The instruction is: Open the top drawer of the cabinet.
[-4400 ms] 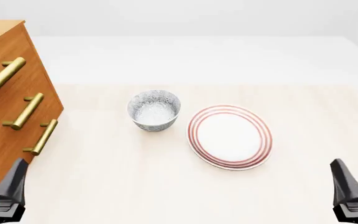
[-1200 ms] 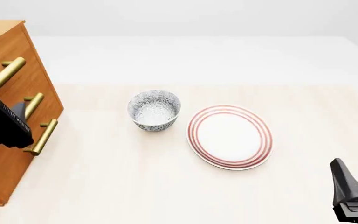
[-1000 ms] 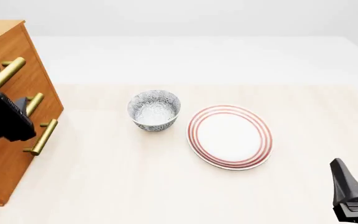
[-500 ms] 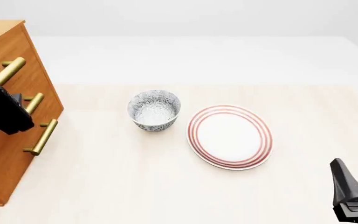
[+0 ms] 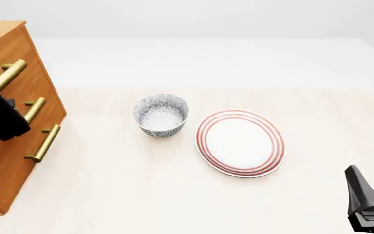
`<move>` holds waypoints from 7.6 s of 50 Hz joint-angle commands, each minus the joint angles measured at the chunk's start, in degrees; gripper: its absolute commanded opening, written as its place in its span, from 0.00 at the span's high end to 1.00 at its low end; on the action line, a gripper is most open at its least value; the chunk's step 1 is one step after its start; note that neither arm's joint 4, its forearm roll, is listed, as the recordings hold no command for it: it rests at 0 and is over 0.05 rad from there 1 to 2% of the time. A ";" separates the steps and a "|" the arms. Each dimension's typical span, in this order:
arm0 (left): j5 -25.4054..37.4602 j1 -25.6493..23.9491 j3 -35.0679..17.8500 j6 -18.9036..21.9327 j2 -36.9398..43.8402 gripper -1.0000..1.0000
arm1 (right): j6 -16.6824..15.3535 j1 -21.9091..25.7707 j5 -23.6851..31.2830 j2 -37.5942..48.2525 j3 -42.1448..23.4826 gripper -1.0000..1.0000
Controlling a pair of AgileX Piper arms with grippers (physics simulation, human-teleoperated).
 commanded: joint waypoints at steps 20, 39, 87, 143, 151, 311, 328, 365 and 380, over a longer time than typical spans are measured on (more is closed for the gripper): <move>-1.13 1.31 2.46 2.01 -0.85 1.00 | 0.00 -0.01 -0.06 -0.07 0.07 0.00; -3.52 -0.41 6.66 6.01 -3.26 1.00 | 0.00 0.01 -0.05 -0.07 0.07 0.00; -5.54 -12.56 7.54 5.81 -2.57 1.00 | 0.00 -0.01 -0.06 -0.07 0.07 0.00; -5.10 -23.46 6.18 5.53 -2.07 1.00 | -0.01 0.00 -0.06 -0.07 0.07 0.00; -6.39 -24.55 7.53 5.51 -2.07 1.00 | -0.01 0.01 -0.06 -0.08 0.07 0.00; 77.29 -15.03 -39.26 -70.71 -16.96 0.00 | -0.01 0.00 -0.06 -0.08 0.07 0.00; 85.51 -12.52 -46.50 -71.98 -11.92 0.00 | 0.00 0.00 -0.06 -0.07 0.07 0.00; 88.43 -11.63 -49.82 -78.31 -6.62 0.00 | -0.01 0.01 -0.06 -0.07 0.07 0.00; 85.36 -12.91 -47.72 -80.17 -5.13 0.00 | 0.01 0.01 -0.06 -0.08 0.07 0.00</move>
